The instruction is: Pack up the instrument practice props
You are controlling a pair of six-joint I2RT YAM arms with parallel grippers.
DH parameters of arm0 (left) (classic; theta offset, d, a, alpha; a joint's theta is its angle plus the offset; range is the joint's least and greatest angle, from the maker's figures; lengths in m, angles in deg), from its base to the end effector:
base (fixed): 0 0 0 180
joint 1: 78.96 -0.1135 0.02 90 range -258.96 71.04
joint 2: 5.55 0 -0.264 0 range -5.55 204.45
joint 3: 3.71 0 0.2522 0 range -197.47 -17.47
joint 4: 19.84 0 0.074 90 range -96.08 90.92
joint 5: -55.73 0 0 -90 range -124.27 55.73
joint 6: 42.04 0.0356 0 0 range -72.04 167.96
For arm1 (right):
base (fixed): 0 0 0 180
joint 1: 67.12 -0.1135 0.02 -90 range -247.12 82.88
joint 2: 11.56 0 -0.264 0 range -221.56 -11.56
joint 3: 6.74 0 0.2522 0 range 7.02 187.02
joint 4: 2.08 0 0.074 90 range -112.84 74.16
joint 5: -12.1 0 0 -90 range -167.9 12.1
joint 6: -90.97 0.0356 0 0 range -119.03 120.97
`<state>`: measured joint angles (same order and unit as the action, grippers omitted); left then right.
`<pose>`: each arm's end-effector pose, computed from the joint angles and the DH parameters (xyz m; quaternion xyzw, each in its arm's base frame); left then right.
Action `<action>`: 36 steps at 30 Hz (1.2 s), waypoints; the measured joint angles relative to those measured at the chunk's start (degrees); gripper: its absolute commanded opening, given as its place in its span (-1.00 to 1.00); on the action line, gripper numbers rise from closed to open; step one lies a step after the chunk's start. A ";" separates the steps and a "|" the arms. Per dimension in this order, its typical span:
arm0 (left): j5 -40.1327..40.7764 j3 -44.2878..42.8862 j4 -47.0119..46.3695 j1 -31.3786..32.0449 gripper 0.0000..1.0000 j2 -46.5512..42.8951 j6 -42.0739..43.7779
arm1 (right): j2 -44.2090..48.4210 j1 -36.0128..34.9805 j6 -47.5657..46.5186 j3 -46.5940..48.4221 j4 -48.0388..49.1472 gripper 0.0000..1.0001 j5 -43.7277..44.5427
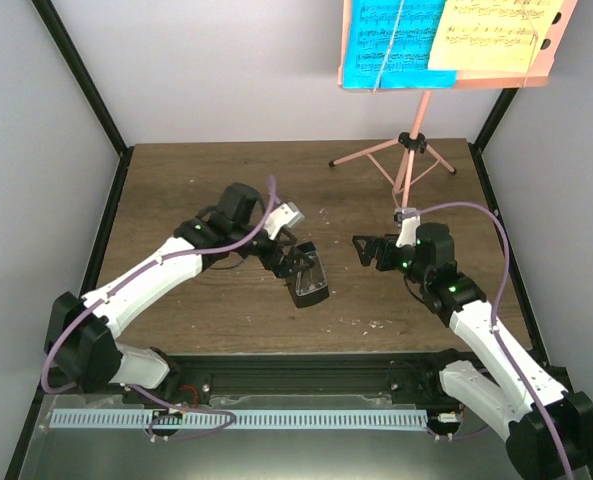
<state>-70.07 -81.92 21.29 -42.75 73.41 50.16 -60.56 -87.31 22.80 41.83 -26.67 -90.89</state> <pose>0.2283 -0.1930 0.3006 0.4042 0.7793 -0.3818 0.2889 0.1826 0.0757 0.2649 -0.0488 0.8389 0.2804 0.4640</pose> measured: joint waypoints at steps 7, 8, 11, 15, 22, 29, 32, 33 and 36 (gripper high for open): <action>6.25 -1.51 2.60 5.68 0.96 3.87 3.21 | 2.97 2.23 2.32 -4.72 0.72 1.00 -7.10; 7.50 -1.51 2.75 6.16 0.96 4.20 3.50 | 3.52 2.29 2.47 -5.01 0.81 1.00 -7.52; 11.54 -1.51 3.04 7.58 0.86 4.59 4.09 | 4.57 2.38 2.78 -5.70 1.29 1.00 -8.33; 16.26 -1.38 2.67 9.46 0.66 4.59 4.42 | 4.70 2.38 3.21 -6.58 1.84 1.00 -8.79; 22.18 -0.31 1.31 10.75 0.21 4.09 4.63 | 4.76 2.38 3.87 -6.84 2.58 1.00 -8.79; 24.22 0.09 0.94 11.10 -0.05 3.54 5.35 | 5.64 2.38 4.26 -6.95 2.71 1.00 -8.13; 24.63 0.11 0.94 11.39 -0.09 3.54 5.38 | 5.86 2.38 4.46 -7.41 2.73 1.00 -7.80; 25.00 0.11 0.94 11.45 -0.12 3.52 5.35 | 5.90 2.38 4.57 -7.58 2.69 1.00 -7.76; 26.53 0.11 0.92 11.76 -0.18 3.50 4.33 | 6.08 2.38 4.66 -7.65 2.62 1.00 -7.28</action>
<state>-43.53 -81.81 22.21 -30.99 76.91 54.49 -54.48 -84.93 27.45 34.18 -24.05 -98.17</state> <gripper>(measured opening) 0.529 0.999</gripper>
